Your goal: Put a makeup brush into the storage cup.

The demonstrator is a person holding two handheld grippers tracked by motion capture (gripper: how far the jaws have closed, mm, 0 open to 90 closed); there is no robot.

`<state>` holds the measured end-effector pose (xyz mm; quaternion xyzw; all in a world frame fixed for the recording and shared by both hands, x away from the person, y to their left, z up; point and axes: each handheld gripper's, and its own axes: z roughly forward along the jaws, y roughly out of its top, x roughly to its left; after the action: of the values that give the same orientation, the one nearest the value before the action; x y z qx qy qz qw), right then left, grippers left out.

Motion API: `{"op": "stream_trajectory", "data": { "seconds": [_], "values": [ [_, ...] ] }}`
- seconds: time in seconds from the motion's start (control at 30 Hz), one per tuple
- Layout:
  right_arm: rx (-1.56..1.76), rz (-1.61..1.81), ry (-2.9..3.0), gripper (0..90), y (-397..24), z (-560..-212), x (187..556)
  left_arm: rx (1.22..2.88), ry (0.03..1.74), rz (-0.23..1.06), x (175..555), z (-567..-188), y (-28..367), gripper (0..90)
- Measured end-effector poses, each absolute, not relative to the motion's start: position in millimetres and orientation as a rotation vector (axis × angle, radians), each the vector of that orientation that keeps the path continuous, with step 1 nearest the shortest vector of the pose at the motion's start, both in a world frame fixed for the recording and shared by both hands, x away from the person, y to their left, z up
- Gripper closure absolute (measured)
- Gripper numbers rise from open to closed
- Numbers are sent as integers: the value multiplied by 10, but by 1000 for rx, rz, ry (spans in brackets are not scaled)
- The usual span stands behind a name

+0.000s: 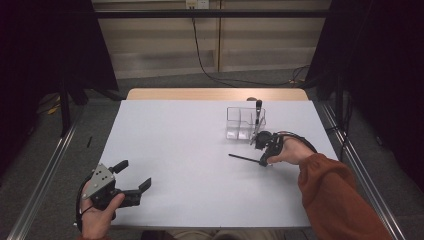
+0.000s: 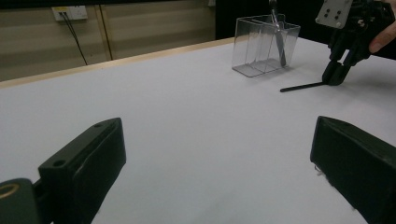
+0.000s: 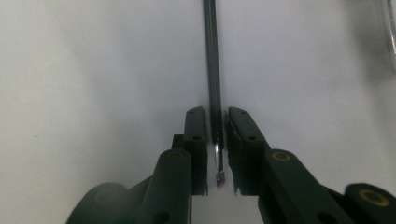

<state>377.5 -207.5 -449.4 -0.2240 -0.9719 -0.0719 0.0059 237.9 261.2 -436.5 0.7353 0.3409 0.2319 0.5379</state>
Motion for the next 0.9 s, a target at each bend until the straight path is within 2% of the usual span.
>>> {"op": "stream_trajectory", "data": {
  "seconds": [0.2,0.9],
  "values": [
    [-698,-208,-3025,858,-2058,-4499,3794,1750,813,551,2381,-4368,2609,34],
    [-798,-401,-3003,859,-2183,-4392,3728,1749,825,551,2390,-4372,2620,34]
  ]
}}
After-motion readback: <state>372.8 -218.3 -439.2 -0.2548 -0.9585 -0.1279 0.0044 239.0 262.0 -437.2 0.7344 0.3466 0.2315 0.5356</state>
